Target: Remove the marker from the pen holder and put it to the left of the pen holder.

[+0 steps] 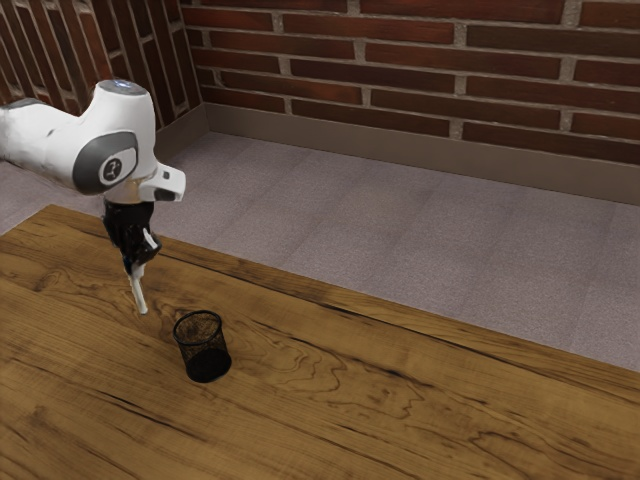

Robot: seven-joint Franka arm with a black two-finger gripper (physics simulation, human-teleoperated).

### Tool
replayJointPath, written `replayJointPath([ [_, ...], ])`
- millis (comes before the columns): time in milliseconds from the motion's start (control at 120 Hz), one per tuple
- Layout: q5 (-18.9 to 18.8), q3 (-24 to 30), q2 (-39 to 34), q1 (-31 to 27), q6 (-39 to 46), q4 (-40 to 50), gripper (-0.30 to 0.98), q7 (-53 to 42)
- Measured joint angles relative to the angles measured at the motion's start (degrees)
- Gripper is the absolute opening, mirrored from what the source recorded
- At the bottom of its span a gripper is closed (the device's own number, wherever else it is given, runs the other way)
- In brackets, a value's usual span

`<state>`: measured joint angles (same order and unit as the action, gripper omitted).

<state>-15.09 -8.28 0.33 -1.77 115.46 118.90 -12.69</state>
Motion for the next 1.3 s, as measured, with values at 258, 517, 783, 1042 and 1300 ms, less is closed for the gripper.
replayJointPath([
  [258, 3.46, 0.00, 15.94, -2.71, -22.47, -9.36, -0.09, -0.37],
  [517, 4.32, -0.04, 21.38, -5.37, -32.06, -11.40, -0.10, -1.43],
  [783, 5.02, 0.06, 21.19, -5.43, -33.73, -11.47, 0.37, -3.20],
  [1042, 7.29, 0.77, 6.32, -1.78, -23.55, -13.13, 0.59, -5.39],
  [1300, 14.08, 2.29, 3.44, 5.11, -13.15, -20.33, 0.66, -6.65],
])
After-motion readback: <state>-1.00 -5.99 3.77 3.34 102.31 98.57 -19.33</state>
